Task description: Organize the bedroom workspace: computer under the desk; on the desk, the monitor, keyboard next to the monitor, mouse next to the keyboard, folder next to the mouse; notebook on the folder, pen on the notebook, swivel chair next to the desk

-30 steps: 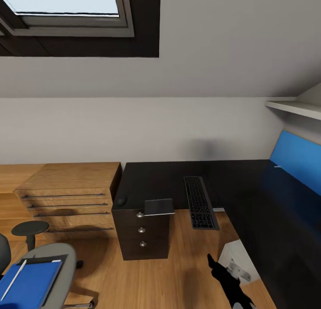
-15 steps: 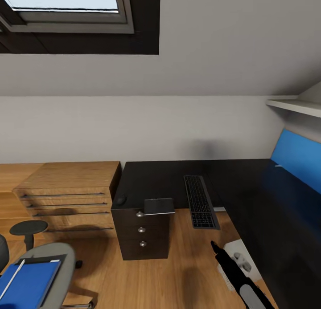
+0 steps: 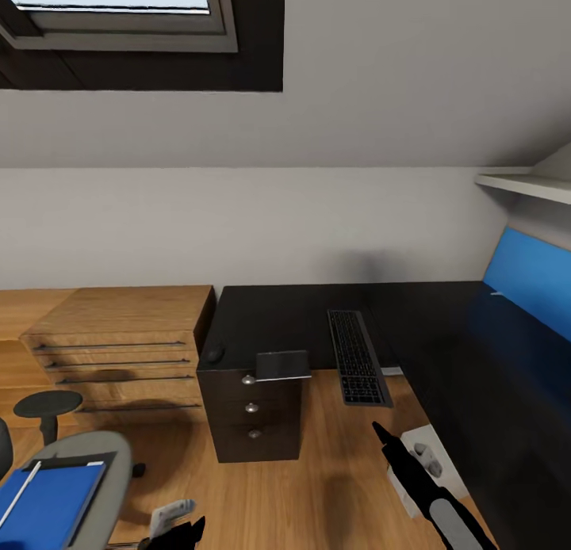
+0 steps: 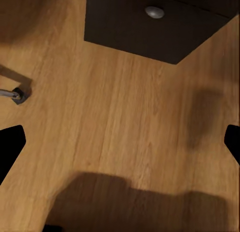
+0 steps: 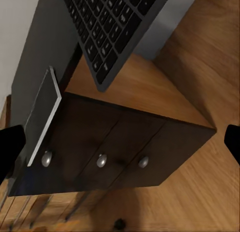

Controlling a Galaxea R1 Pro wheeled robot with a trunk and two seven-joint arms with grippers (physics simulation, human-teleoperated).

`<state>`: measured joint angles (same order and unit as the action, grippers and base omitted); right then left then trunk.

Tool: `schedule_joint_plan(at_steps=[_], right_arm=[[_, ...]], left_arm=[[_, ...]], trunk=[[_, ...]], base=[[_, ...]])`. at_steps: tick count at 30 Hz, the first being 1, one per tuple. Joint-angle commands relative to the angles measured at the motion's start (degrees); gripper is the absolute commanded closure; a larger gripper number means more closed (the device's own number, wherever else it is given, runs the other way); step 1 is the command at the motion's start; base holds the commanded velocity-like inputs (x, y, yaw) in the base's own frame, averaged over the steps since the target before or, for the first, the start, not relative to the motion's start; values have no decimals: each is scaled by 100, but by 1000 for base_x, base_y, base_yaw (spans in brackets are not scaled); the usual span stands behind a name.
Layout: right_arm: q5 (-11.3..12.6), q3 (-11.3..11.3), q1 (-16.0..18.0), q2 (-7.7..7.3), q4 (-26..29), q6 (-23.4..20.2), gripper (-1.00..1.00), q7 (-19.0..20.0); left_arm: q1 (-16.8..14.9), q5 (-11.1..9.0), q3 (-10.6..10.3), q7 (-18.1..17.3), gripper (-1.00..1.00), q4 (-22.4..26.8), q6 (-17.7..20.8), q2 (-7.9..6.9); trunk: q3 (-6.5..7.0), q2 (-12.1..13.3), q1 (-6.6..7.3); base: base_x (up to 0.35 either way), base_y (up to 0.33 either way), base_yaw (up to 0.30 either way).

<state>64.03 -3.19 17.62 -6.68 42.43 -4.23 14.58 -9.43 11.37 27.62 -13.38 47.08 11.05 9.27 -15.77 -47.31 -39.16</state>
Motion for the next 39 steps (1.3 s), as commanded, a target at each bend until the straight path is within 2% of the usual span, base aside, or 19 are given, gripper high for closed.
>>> schedule_joint_plan(at_steps=[1, 2, 3, 5, 7, 9, 11, 13, 16, 23, 27, 30, 39], right_arm=[[63, -4, 4, -7, 1, -71, -100, 17], [65, 20, 4, -7, 3, -129, -100, 22], [69, 102, 4, -8, 6, -243, -100, 31], [72, 378, 5, -8, 9, -490, -100, 44], [74, 658, 5, -9, 12, -783, -100, 80], [74, 804, 5, -13, 27, -1001, -100, 185], [74, 923, 5, -16, 72, -1269, -100, 514], [73, 1005, 5, -17, 85, -1355, -100, 741], [68, 1141, 5, -17, 88, -1395, -100, 864], [66, 1254, 5, -33, 104, -1412, -100, 1035], [43, 1245, 5, -204, 96, -1409, -100, 1850], [29, 1242, 5, -261, 82, -1406, -100, 2178], [31, 1242, 5, -279, 64, -1406, -100, 2290]], left_arm=[[-6, -4, -24, -89, -100, 80, 83, 13], [-6, -76, -83, -115, -100, 132, 127, 15], [-6, -235, -189, -155, -100, 206, 193, 12], [-6, -495, -349, -203, -100, 275, 257, -8], [-6, -633, -418, -228, -100, 221, 274, -32], [-6, -677, -443, -236, -100, 148, 274, -40], [-6, -709, -460, -232, -100, 44, 271, -49], [-6, -718, -465, -229, -100, -33, 269, -54], [-6, -722, -472, -227, -100, -85, 268, -56], [-6, -724, -477, -225, -100, -161, 260, -57], [-6, -724, -477, -219, -100, -215, 252, -57], [-6, -724, -480, -218, -100, -252, 243, -57], [-6, -731, -479, -205, -100, -444, 140, -57]], trunk=[[-27, -48, -24], [-45, -88, -46], [-62, -128, -68], [-98, -208, -112], [-134, -289, -155], [-170, -369, -199], [-206, -449, -243], [-242, -529, -287], [-296, -650, -353], [-422, -930, -507], [-493, -1091, -595], [-547, -1211, -661], [-709, -1572, -858]], base=[[0, 0, 0], [0, 0, 0], [0, 0, 0], [0, 0, 0], [0, 0, 0], [0, 0, 0], [0, 0, 0], [0, 0, 0], [0, 0, 0], [0, 0, 0], [0, 0, 0], [0, 0, 0], [0, 0, 0]])
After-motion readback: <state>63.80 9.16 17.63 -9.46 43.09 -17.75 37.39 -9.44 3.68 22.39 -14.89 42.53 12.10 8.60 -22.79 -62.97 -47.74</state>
